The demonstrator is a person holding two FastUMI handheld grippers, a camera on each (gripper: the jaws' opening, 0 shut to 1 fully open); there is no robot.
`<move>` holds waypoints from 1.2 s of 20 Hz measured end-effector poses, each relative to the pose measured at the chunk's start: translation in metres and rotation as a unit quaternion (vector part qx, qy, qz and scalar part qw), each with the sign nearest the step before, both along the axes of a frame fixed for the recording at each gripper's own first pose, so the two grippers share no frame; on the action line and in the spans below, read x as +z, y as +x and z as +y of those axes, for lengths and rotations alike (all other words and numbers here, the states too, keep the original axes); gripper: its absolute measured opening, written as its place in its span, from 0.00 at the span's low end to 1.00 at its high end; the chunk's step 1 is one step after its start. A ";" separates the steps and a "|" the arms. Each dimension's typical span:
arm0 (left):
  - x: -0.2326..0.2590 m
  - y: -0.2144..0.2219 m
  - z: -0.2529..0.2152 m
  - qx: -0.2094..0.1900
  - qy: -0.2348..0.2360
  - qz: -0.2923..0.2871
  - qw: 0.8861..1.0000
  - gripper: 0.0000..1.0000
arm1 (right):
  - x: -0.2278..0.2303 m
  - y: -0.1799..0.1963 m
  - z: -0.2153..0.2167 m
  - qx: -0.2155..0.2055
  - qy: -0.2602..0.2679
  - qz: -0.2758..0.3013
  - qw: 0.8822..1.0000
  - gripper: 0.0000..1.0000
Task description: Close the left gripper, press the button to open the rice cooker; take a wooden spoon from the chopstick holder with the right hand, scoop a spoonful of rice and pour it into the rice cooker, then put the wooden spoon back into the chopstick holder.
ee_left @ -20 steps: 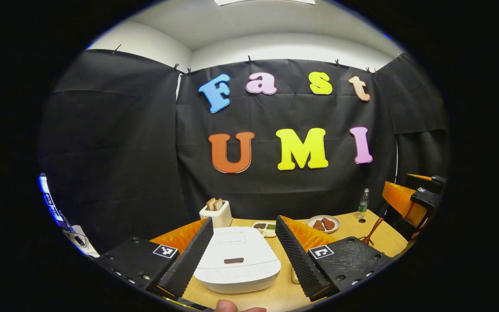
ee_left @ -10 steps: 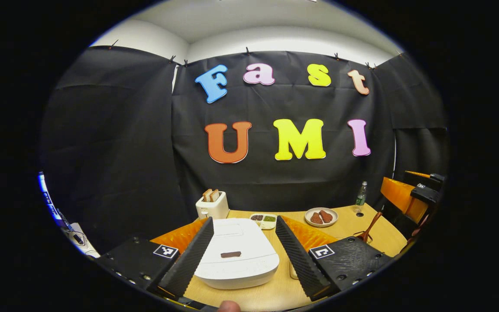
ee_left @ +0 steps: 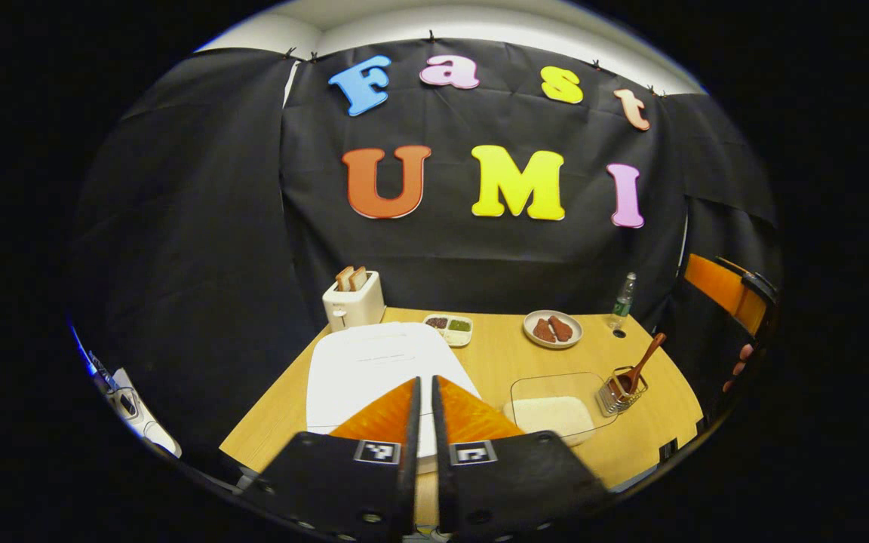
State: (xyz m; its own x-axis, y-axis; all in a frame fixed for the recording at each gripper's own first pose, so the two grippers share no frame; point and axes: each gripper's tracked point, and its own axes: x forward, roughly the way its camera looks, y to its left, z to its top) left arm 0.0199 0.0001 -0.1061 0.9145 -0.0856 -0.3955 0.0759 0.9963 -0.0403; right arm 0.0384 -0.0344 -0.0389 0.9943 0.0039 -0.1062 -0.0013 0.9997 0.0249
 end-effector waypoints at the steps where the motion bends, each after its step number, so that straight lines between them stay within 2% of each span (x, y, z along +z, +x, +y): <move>1: -0.005 0.002 -0.001 -0.004 -0.011 0.014 1.000 0.02 | -0.001 0.002 -0.004 -0.003 -0.001 0.002 1.000 0.99; 3: -0.016 0.004 0.006 0.009 -0.023 0.041 0.999 0.05 | -0.003 0.007 -0.016 -0.011 -0.003 0.004 1.000 0.99; 4: -0.024 0.018 0.011 0.014 -0.033 0.050 0.998 0.00 | -0.006 0.007 -0.023 -0.017 -0.004 0.006 1.000 0.99; 12: -0.071 0.058 0.032 0.030 -0.076 0.147 0.986 0.00 | -0.044 0.015 -0.074 -0.070 -0.003 0.054 0.996 1.00; 18: -0.104 0.068 0.027 0.026 -0.116 0.214 0.970 0.00 | -0.057 0.020 -0.085 -0.084 0.001 0.077 0.994 1.00; 24: -0.112 0.061 0.027 0.040 -0.143 0.243 0.959 0.00 | -0.066 0.026 -0.087 -0.088 0.009 0.091 0.992 1.00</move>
State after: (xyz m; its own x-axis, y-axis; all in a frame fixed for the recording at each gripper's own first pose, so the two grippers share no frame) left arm 0.0809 0.0272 -0.2185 0.6363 -0.1913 -0.7474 -0.0968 0.9413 -0.3234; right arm 0.0642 -0.1214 -0.1054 0.9445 -0.1641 -0.2846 0.1792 0.9834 0.0274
